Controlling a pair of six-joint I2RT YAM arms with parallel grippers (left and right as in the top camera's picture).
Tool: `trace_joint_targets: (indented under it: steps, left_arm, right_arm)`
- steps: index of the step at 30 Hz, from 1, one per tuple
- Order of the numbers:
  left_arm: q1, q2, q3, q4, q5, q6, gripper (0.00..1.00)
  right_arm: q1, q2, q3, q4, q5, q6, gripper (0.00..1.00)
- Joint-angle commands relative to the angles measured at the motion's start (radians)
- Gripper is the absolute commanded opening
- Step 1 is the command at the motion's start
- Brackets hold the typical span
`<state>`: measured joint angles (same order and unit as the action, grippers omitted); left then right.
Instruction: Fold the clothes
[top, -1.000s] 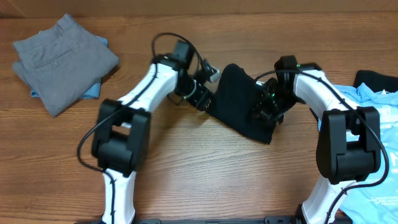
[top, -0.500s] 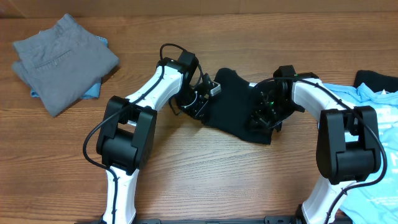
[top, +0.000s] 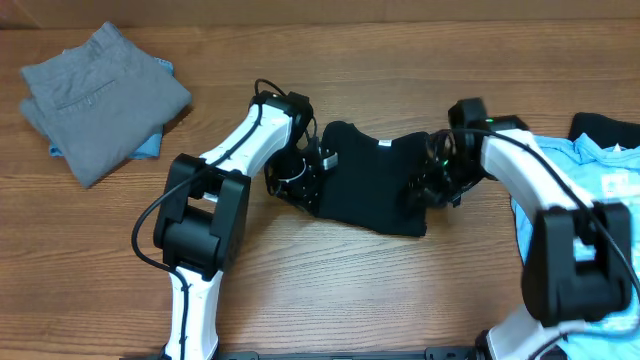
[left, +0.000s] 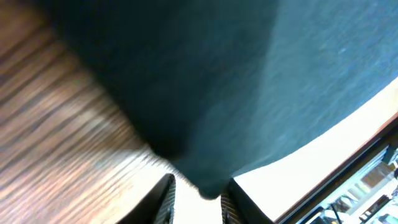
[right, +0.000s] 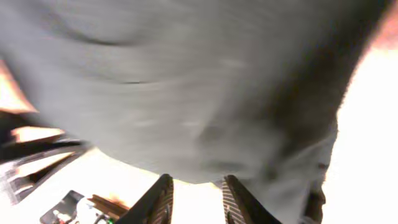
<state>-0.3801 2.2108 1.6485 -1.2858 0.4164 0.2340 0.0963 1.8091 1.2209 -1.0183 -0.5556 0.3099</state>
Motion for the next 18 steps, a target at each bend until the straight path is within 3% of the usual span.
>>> trace_joint_targets:
  steps: [1,4,10,13,18]
  left_arm:
    - [0.033,-0.013,0.1,-0.027,0.003,-0.026,0.31]
    - [0.056,-0.022,0.198,-0.057,0.06,-0.025,0.31]
    - [0.064,-0.025,0.281,-0.013,0.289,0.049,0.11]
    - [0.054,-0.023,0.228,0.031,0.317,0.069,0.06]
    - [0.046,-0.023,0.053,0.144,0.312,0.058,0.11]
  right_arm:
    - [0.002,-0.089,0.008,0.045,-0.084,-0.026,0.33]
    - [0.002,-0.089,0.005,0.084,-0.113,-0.021,0.31]
    - [0.03,-0.069,-0.049,0.164,-0.16,0.003,0.27]
    - [0.05,-0.046,-0.103,0.228,-0.153,0.072,0.27]
    - [0.061,0.011,-0.227,0.352,-0.085,0.209,0.2]
